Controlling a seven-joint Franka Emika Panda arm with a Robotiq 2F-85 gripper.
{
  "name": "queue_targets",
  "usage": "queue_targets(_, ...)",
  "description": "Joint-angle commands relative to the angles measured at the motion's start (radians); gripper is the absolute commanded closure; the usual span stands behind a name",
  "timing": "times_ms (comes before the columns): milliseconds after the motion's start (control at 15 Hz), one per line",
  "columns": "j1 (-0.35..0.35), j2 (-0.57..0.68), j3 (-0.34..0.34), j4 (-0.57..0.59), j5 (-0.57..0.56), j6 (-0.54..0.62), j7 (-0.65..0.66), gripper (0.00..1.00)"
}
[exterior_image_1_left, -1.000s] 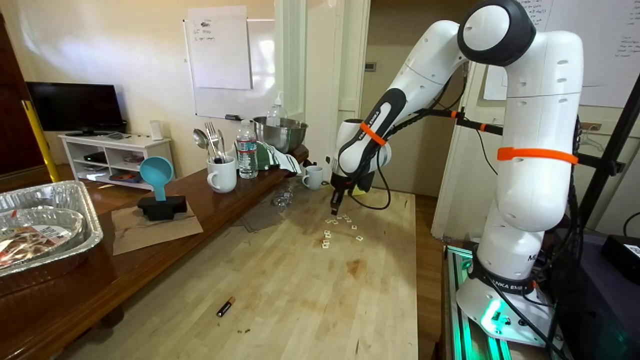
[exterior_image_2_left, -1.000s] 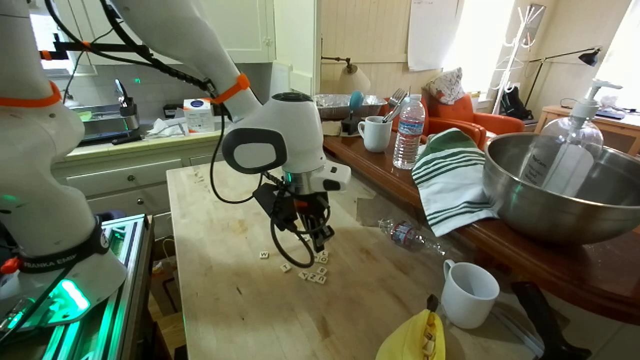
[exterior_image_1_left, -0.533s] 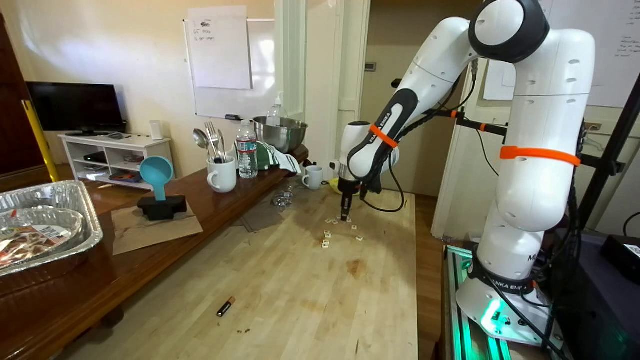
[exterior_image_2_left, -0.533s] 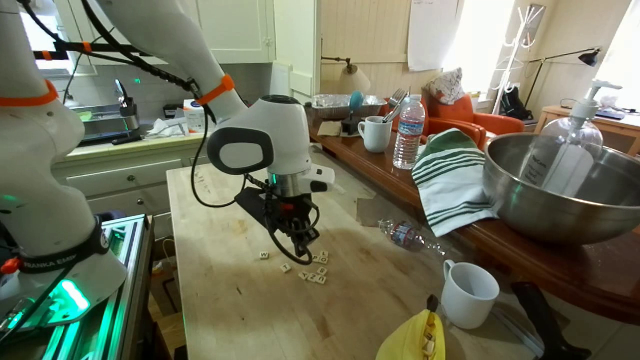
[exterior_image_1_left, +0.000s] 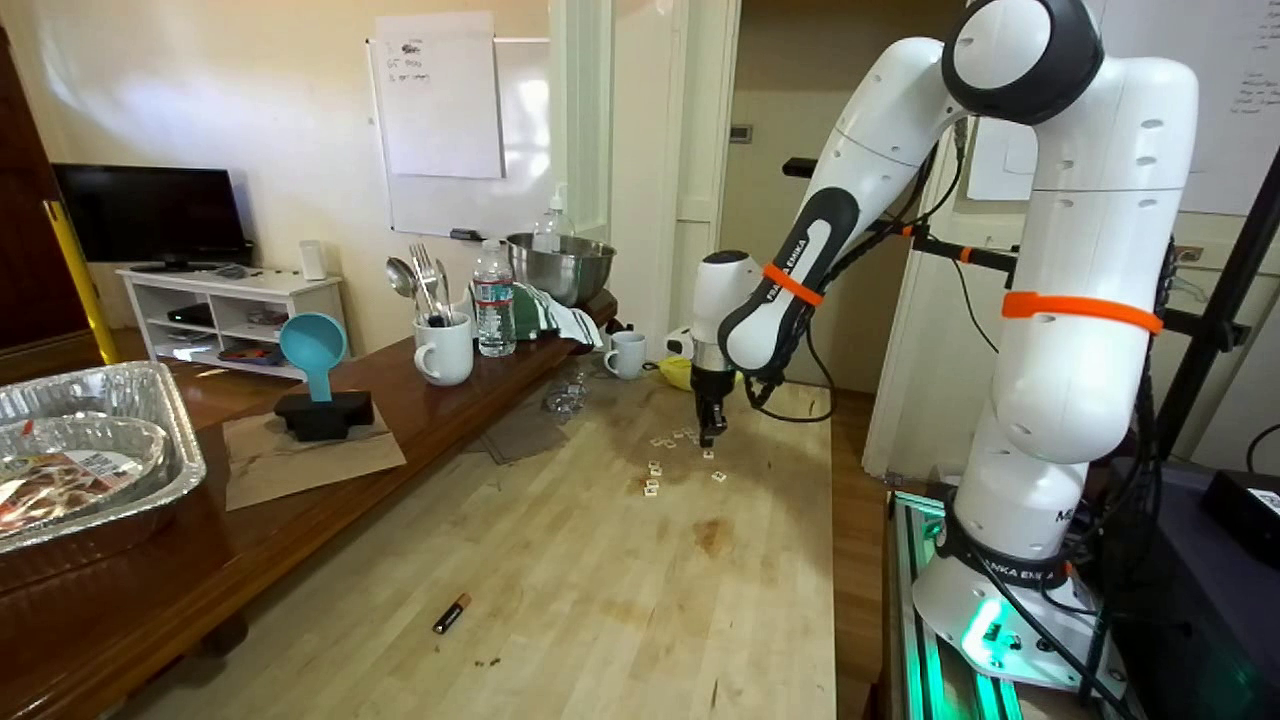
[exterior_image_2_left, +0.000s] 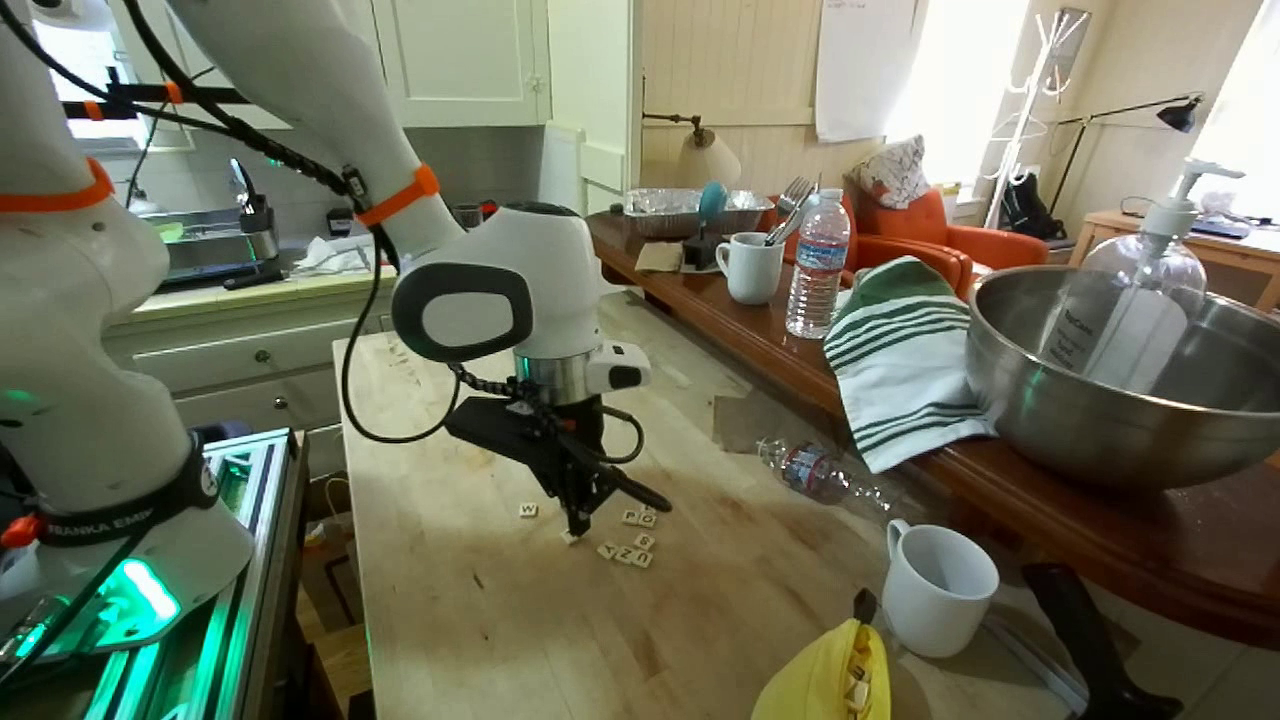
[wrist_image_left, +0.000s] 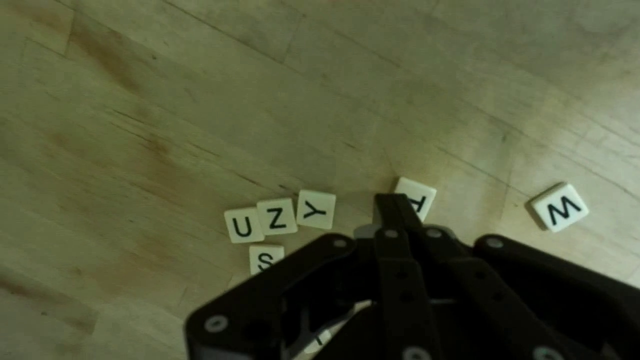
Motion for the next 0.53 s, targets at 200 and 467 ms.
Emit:
queue_targets(200, 0.001, -0.02, -0.027, -0.036, -0.083, 0.026, -0.073, 1.0)
queue_targets(467, 0.002, -0.02, -0.022, -0.044, -0.066, 0.027, -0.12, 1.0)
